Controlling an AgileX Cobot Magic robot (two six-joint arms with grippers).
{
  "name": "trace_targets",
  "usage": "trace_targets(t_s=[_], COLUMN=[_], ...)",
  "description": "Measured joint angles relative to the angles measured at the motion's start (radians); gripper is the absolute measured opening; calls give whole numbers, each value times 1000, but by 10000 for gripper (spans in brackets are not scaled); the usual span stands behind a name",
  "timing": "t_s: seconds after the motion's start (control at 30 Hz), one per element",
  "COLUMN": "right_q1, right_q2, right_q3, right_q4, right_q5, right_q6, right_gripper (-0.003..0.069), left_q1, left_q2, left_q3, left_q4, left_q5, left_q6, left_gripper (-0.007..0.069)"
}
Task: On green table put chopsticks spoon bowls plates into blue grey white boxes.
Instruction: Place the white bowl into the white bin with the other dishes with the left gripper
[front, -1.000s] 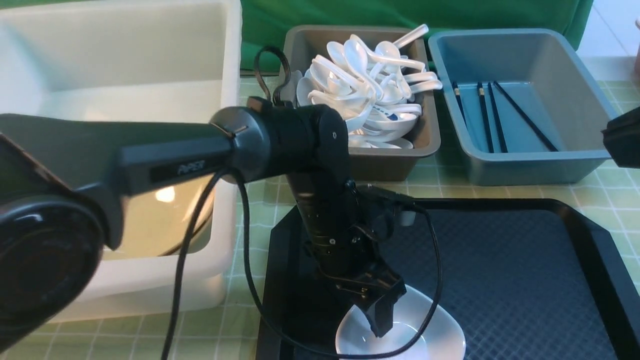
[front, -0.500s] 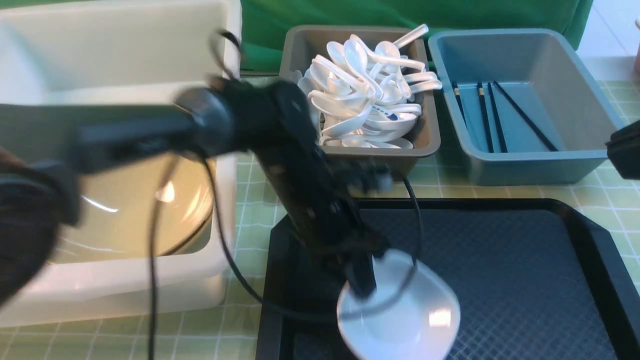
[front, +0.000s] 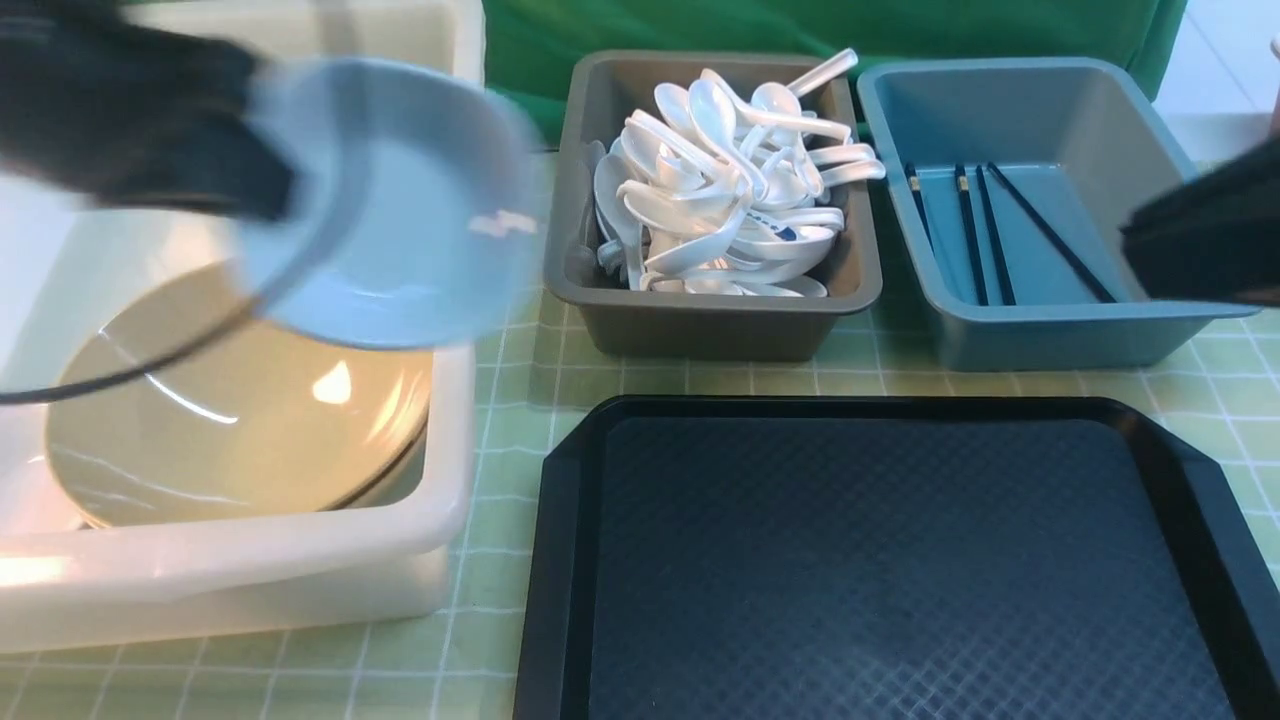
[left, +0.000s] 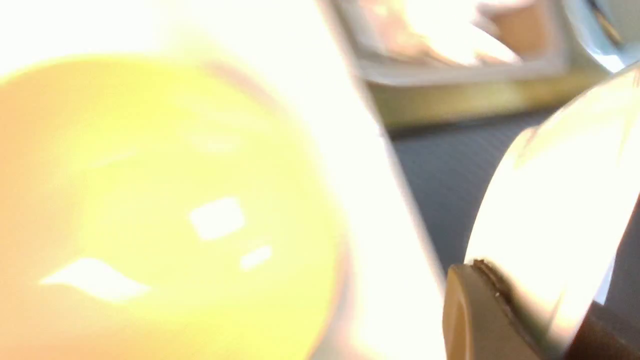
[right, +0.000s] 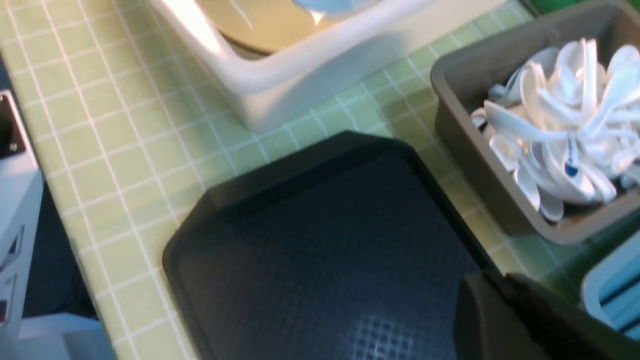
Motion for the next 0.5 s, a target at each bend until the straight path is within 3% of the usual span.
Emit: trace_targets(t_s=[0.03, 0.07, 0.23, 0.5], right_q1=[0, 0, 0, 0], right_q2=[2, 24, 86, 161], right_q3=[0, 0, 0, 0], right_q4=[1, 23, 93, 160], right_q5=[-2, -17, -43, -47], right_q6=[-2, -23, -104, -188], right_gripper=[48, 48, 48, 48], left_q1=[11, 124, 301, 385], left_q2=[0, -85, -173, -4], left_q3=[5, 51, 85, 70], left_q4=[1, 16, 95, 392], left_q5=[0, -32, -112, -161], left_q6=[0, -21, -82, -317], left_gripper=[15, 15, 15, 15])
